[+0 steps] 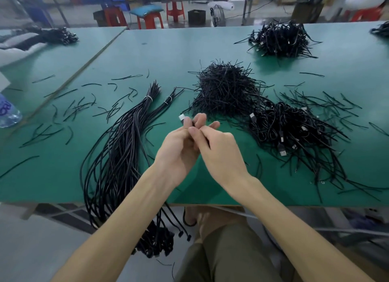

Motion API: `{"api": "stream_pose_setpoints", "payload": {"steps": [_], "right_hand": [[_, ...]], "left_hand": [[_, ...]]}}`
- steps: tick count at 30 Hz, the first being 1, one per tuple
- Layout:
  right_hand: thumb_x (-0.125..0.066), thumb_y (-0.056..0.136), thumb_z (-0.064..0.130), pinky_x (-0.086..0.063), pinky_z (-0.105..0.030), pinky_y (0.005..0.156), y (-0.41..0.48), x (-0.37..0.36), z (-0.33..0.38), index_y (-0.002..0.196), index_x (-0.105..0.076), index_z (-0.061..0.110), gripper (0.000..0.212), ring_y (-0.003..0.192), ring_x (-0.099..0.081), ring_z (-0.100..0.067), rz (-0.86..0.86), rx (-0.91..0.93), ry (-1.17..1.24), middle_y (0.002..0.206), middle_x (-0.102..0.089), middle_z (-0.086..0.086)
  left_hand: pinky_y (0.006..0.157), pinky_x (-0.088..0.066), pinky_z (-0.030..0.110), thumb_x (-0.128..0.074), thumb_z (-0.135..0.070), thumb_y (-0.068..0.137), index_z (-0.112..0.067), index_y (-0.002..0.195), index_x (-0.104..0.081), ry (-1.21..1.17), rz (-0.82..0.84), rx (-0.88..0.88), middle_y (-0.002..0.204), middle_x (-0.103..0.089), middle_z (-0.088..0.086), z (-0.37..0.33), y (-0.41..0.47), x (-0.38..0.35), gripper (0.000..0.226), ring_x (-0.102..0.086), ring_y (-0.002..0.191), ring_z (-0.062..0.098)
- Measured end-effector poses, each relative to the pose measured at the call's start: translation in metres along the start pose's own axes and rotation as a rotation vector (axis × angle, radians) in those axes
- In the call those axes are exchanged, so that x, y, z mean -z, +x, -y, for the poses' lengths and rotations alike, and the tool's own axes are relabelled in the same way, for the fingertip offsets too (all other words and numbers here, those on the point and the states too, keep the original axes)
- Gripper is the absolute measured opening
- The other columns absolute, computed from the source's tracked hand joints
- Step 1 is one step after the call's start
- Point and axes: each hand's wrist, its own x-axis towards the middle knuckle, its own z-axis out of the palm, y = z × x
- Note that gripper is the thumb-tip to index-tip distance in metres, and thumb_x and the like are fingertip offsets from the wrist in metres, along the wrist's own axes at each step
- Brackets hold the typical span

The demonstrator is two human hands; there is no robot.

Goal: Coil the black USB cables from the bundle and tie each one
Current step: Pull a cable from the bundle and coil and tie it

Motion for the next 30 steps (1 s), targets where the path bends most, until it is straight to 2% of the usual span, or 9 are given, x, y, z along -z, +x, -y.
{"api": "stream_pose_setpoints", "payload": {"steps": [2,4,6,9,15,18,23,27,30], "right_hand": [[-0.043,0.105,0.051,-0.049,-0.046,0.064,-0.001,0.0,0.0,0.083,-0.062,0.015,0.046,0.07,-0.059,-0.032,0.055,-0.043,-0.035,0.075,-0.066,-0.008],[-0.044,0.103,0.055,-0.052,-0.048,0.069,-0.001,0.001,0.0,0.092,-0.067,0.015,0.047,0.076,-0.063,-0.032,0.068,-0.071,-0.049,0.081,-0.069,-0.007],[-0.048,0.101,0.057,-0.053,-0.046,0.071,0.0,0.002,-0.001,0.096,-0.069,0.018,0.044,0.079,-0.065,-0.031,0.065,-0.109,-0.039,0.083,-0.07,-0.004],[-0.054,0.097,0.058,-0.053,-0.044,0.071,0.001,0.002,0.001,0.095,-0.065,0.023,0.037,0.082,-0.065,-0.029,0.057,-0.167,0.0,0.083,-0.069,0.001],[-0.068,0.089,0.056,-0.053,-0.043,0.075,0.005,0.004,-0.004,0.102,-0.044,0.018,0.047,0.086,-0.066,-0.025,0.087,-0.27,0.046,0.098,-0.065,0.004],[-0.078,0.086,0.042,-0.05,-0.02,0.068,0.004,0.001,-0.008,0.115,-0.043,0.021,0.05,0.074,-0.068,-0.008,0.141,-0.292,0.263,0.106,-0.063,0.01],[-0.086,0.079,0.017,-0.061,-0.042,0.076,0.012,0.004,-0.014,0.124,-0.063,0.016,0.05,0.08,-0.065,-0.011,0.115,-0.271,0.429,0.089,-0.068,0.006],[-0.081,0.081,0.012,-0.053,-0.028,0.065,0.012,0.008,-0.015,0.109,-0.074,0.023,0.031,0.067,-0.06,-0.003,0.134,-0.179,0.345,0.076,-0.069,0.012],[-0.078,0.08,0.006,-0.053,-0.02,0.072,0.013,0.012,-0.013,0.108,-0.076,0.024,0.033,0.075,-0.065,-0.005,0.103,-0.119,0.303,0.079,-0.072,0.01]], "left_hand": [[0.111,-0.041,0.036,-0.042,-0.019,0.11,-0.014,0.086,-0.06,-0.009,-0.029,-0.016,0.1,-0.067,0.006,-0.001,0.002,0.005,0.031,-0.073,0.107,0.025],[0.097,-0.042,0.029,-0.04,-0.028,0.109,-0.017,0.086,-0.053,-0.021,-0.004,-0.029,0.071,-0.058,-0.006,-0.001,0.004,0.008,0.029,-0.072,0.109,0.021],[0.086,-0.042,0.026,-0.039,-0.031,0.108,-0.018,0.087,-0.05,-0.037,0.011,-0.049,0.06,-0.051,-0.01,0.0,0.006,0.011,0.028,-0.073,0.105,0.017],[0.09,-0.055,0.028,-0.045,-0.033,0.103,-0.016,0.088,-0.052,-0.067,0.049,-0.106,0.061,-0.053,-0.009,-0.002,0.009,0.013,0.024,-0.072,0.101,0.017],[0.095,-0.056,0.04,-0.048,-0.033,0.099,-0.011,0.087,-0.055,0.037,0.115,-0.164,0.067,-0.054,-0.003,-0.002,0.011,0.018,0.026,-0.069,0.095,0.024],[0.106,-0.048,0.049,-0.045,-0.033,0.102,-0.012,0.087,-0.053,0.081,0.115,-0.171,0.067,-0.053,-0.004,0.0,0.011,0.019,0.027,-0.068,0.088,0.02],[0.088,-0.058,0.035,-0.042,-0.029,0.103,-0.008,0.087,-0.052,0.124,0.188,-0.131,0.074,-0.053,0.002,0.004,0.007,0.017,0.028,-0.064,0.081,0.017],[0.076,-0.058,0.035,-0.04,-0.023,0.105,-0.005,0.089,-0.055,0.269,0.243,-0.091,0.08,-0.061,0.005,-0.002,0.006,0.02,0.029,-0.07,0.088,0.019],[0.084,-0.058,0.033,-0.043,-0.02,0.103,-0.001,0.096,-0.06,0.409,0.276,-0.124,0.082,-0.07,0.007,-0.012,0.006,0.021,0.026,-0.073,0.096,0.022]]}}
